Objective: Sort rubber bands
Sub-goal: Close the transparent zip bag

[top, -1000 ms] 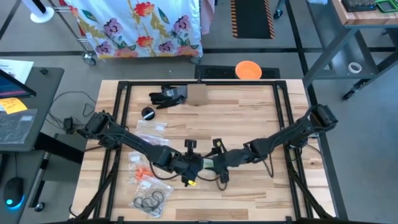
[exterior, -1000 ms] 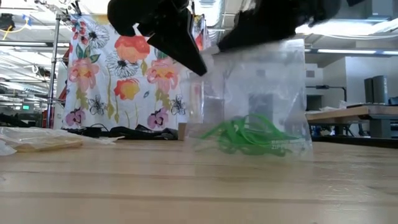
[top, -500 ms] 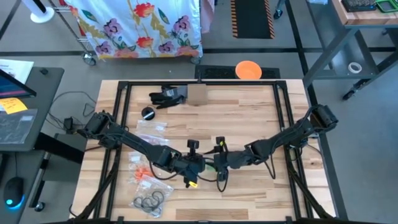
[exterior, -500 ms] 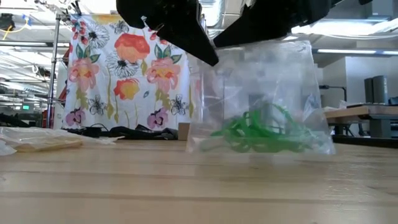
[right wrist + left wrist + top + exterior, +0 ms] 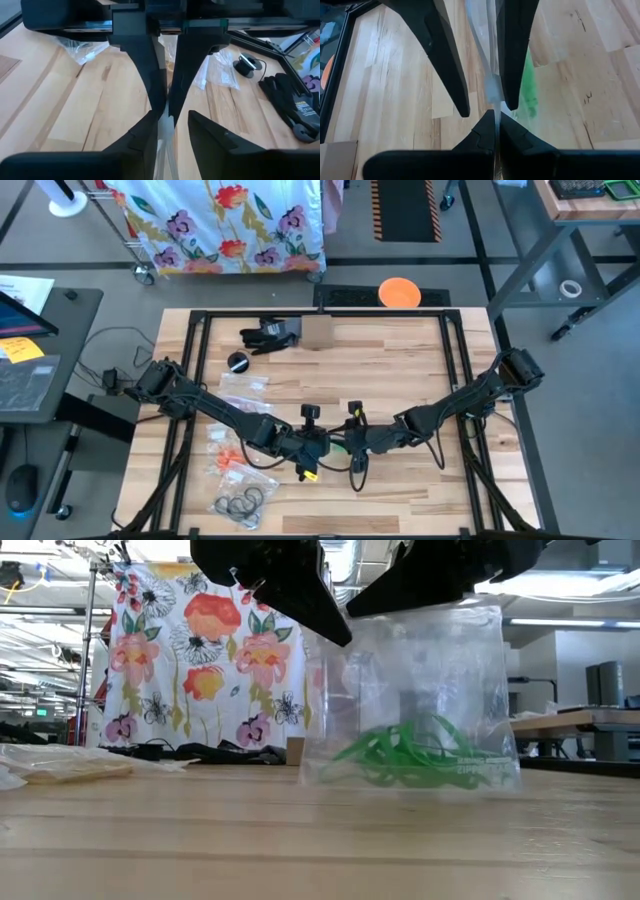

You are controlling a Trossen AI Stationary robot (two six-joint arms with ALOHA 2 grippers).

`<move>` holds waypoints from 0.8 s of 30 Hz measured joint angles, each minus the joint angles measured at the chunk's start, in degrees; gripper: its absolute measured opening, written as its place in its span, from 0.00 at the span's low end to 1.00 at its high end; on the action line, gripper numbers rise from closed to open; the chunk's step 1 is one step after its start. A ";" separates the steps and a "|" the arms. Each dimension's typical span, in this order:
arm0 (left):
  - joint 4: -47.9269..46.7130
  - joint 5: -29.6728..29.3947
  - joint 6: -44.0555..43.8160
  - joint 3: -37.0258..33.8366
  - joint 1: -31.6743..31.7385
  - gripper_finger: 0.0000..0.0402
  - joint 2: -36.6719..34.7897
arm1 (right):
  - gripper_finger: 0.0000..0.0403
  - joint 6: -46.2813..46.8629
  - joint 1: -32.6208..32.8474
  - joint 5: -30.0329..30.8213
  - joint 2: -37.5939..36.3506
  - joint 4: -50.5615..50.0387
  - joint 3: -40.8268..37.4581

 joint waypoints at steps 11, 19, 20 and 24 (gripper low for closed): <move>0.07 -0.22 -0.03 0.00 0.00 0.00 0.00 | 0.14 -0.20 -0.04 -0.03 0.00 -0.41 0.00; -0.06 -0.63 -0.04 0.00 0.00 0.00 0.00 | 0.05 -0.89 0.48 0.01 0.00 -1.11 0.02; -0.15 -0.65 -0.04 0.00 0.00 0.00 0.00 | 0.05 -0.90 0.47 0.02 0.00 -1.19 0.02; -0.76 -0.83 -0.37 0.00 -0.02 0.00 0.00 | 0.04 -0.90 0.48 0.00 0.00 -1.72 0.05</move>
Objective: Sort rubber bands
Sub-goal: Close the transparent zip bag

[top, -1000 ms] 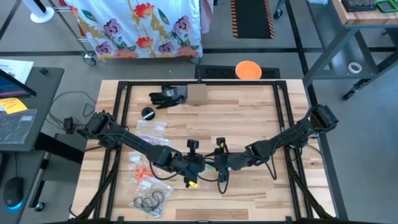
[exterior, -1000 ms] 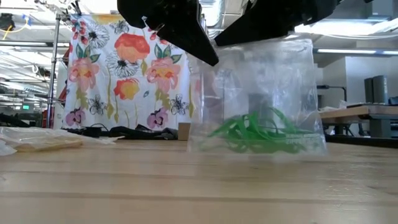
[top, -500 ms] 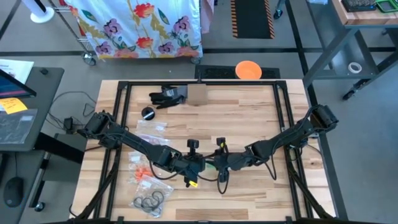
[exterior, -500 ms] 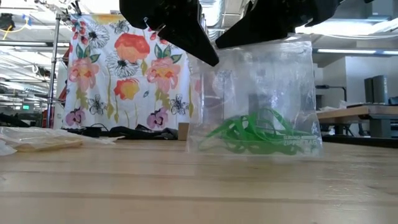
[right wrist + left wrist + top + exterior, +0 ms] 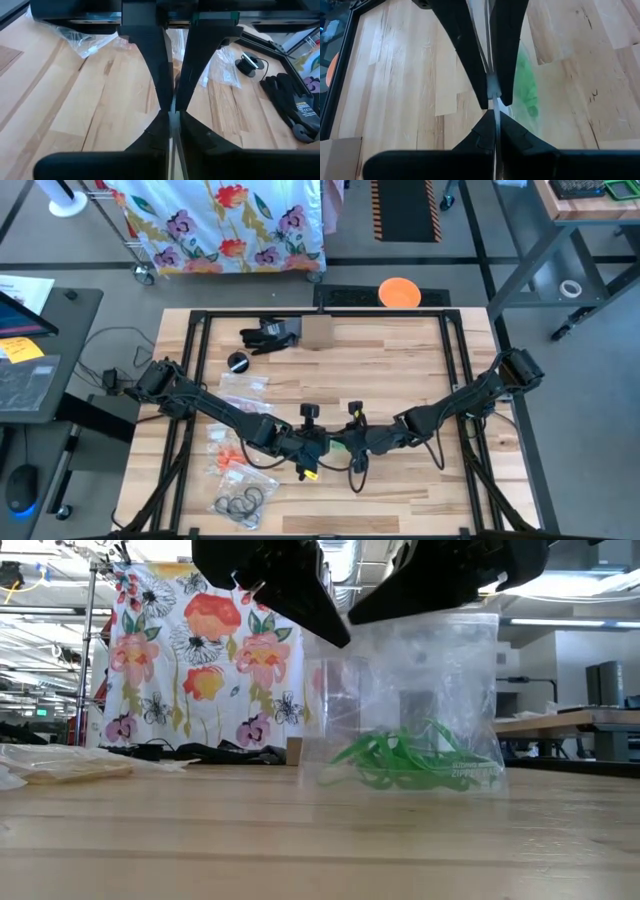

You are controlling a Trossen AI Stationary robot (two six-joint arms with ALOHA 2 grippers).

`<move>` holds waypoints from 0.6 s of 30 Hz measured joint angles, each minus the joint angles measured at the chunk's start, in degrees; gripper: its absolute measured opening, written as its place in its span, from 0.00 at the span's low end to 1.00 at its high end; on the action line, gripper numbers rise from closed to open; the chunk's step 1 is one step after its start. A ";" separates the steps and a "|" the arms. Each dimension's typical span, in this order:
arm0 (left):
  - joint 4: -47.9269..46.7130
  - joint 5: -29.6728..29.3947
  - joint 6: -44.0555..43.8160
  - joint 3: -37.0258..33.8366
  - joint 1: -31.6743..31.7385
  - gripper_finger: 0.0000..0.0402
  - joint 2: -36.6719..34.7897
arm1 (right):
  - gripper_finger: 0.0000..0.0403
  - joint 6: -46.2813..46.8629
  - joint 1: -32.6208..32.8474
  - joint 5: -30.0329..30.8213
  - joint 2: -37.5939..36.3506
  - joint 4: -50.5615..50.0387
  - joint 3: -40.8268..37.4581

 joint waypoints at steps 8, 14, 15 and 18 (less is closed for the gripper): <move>-2.40 -0.06 -2.17 0.15 0.00 0.00 -0.05 | 0.04 0.46 -0.03 0.15 0.00 -1.26 0.04; -4.44 0.68 -3.56 0.15 -0.15 0.00 -0.11 | 0.04 0.47 -0.15 0.20 0.00 -1.60 0.04; -4.64 0.71 -3.67 0.15 -0.21 0.00 -0.11 | 0.04 0.48 -0.15 0.20 0.00 -1.62 0.04; -5.08 0.77 -3.80 0.15 -0.45 0.00 -0.11 | 0.04 0.46 -0.06 1.24 0.00 -1.64 0.04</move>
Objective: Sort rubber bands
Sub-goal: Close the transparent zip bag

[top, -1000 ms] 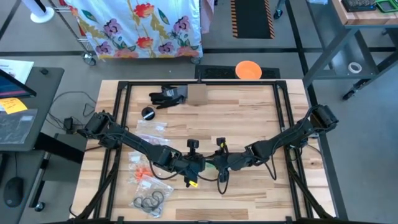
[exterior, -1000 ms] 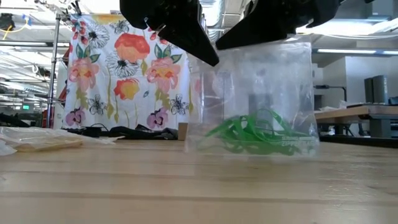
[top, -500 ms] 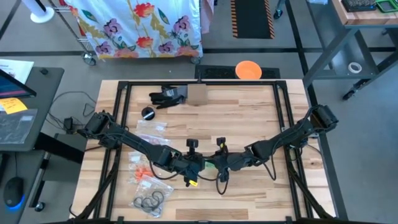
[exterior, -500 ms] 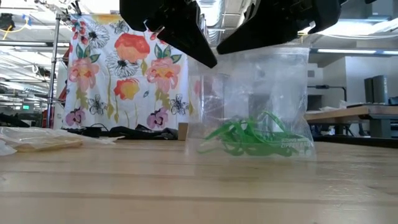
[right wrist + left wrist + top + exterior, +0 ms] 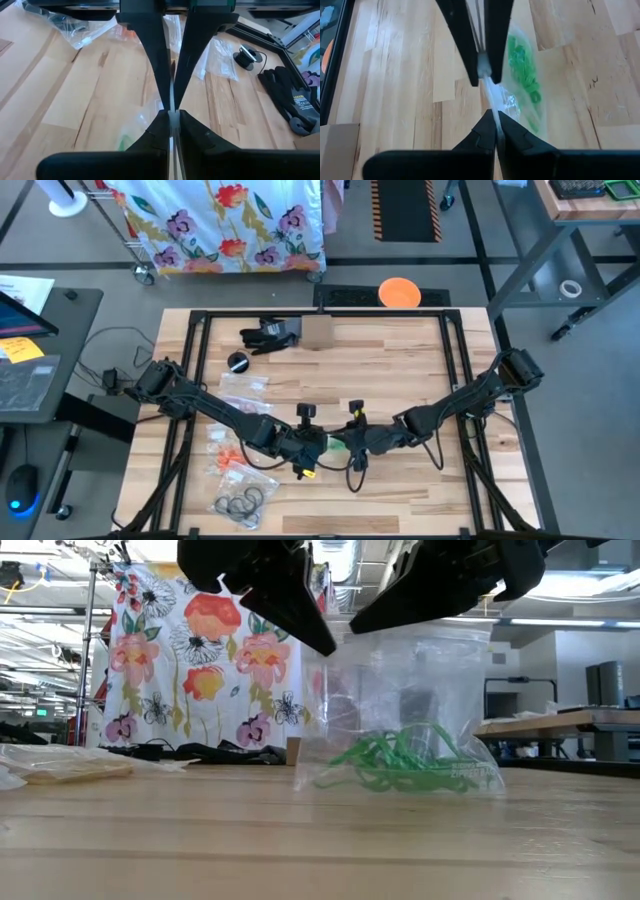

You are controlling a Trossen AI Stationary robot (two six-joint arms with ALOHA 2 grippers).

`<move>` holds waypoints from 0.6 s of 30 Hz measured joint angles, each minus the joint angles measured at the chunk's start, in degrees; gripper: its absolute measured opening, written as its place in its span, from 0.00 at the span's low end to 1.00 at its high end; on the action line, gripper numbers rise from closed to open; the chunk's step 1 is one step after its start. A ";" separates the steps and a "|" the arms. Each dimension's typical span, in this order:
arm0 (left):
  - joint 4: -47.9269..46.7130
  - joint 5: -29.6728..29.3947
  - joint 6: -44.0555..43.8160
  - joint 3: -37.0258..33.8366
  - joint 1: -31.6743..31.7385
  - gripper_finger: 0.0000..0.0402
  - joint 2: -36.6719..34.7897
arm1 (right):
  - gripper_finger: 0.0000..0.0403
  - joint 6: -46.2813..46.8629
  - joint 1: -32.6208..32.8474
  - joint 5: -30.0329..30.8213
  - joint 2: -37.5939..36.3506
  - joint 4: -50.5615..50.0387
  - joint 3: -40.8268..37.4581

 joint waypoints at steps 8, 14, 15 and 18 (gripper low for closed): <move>-0.34 -0.03 0.01 0.00 -0.14 0.00 -0.02 | 0.04 -0.93 0.40 1.73 0.00 -1.73 1.23; 1.90 -5.71 0.95 -0.22 -0.20 0.00 0.00 | 0.04 0.52 0.76 2.05 -0.11 -3.10 1.27; 2.03 -5.84 1.35 -0.22 -0.20 0.00 0.00 | 0.04 0.72 0.86 2.05 -0.13 -3.34 1.29; 1.38 -3.95 0.36 -0.22 -0.66 0.01 0.00 | 0.04 1.05 1.19 2.05 -0.13 -3.58 1.29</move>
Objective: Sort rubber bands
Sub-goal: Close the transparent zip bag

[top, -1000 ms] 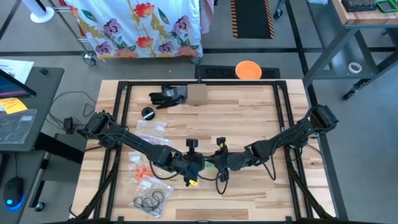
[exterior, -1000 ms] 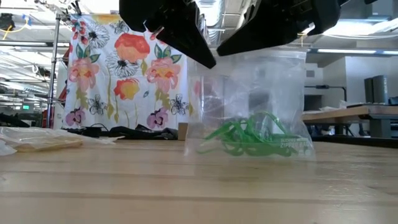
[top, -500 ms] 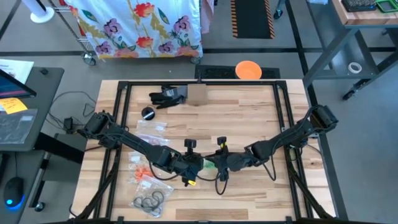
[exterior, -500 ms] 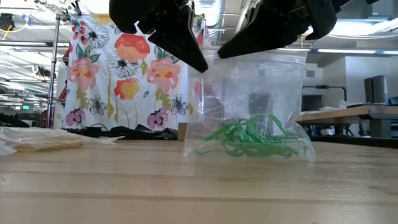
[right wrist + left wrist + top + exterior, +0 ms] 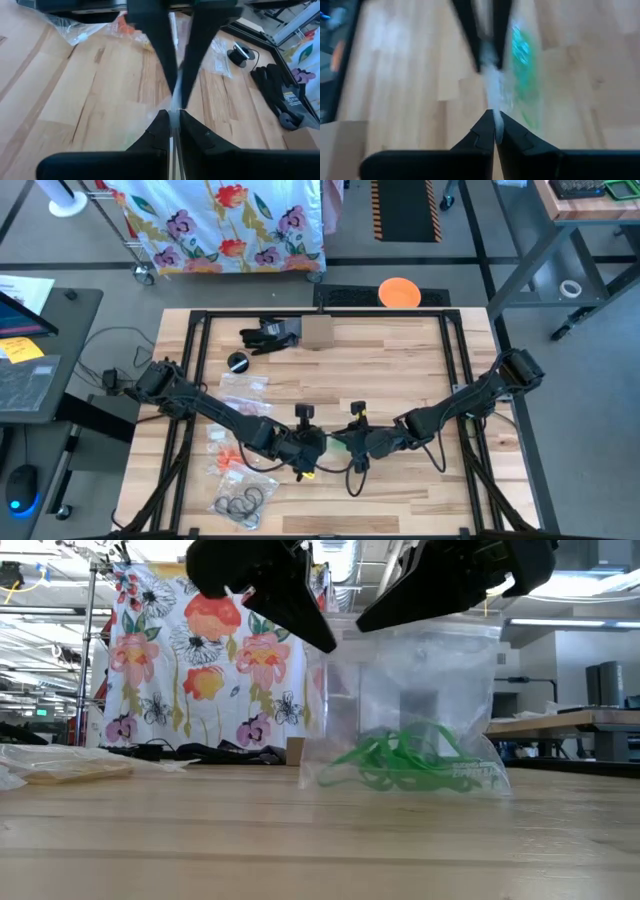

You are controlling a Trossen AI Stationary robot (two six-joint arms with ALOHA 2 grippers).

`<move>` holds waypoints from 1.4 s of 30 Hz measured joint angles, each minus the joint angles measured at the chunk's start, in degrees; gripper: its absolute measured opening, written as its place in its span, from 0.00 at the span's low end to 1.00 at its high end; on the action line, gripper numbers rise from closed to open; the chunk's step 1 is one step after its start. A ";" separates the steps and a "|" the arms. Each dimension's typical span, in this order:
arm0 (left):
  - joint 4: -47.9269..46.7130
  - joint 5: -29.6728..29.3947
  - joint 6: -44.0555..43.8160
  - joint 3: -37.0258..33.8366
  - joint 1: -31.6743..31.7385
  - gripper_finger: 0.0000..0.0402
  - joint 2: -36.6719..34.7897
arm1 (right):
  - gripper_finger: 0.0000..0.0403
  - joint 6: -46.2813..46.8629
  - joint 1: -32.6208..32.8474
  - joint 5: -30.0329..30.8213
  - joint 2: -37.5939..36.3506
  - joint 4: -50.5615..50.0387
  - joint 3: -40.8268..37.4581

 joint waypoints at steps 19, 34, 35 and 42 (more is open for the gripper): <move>9.78 -29.48 -10.06 -18.18 -7.89 0.36 -15.06 | 0.03 3.64 3.57 1.62 -17.69 11.47 -16.89; 77.46 19.89 10.57 -35.20 5.36 0.49 -12.08 | 0.03 2.35 3.89 1.44 -17.64 15.45 -17.22; 77.45 19.90 11.38 -33.88 5.42 0.49 -10.69 | 0.03 2.37 3.86 1.45 -17.64 15.75 -17.22; 72.10 19.77 15.27 -26.33 5.57 0.50 -4.23 | 0.03 2.38 3.92 1.44 -17.64 16.59 -17.20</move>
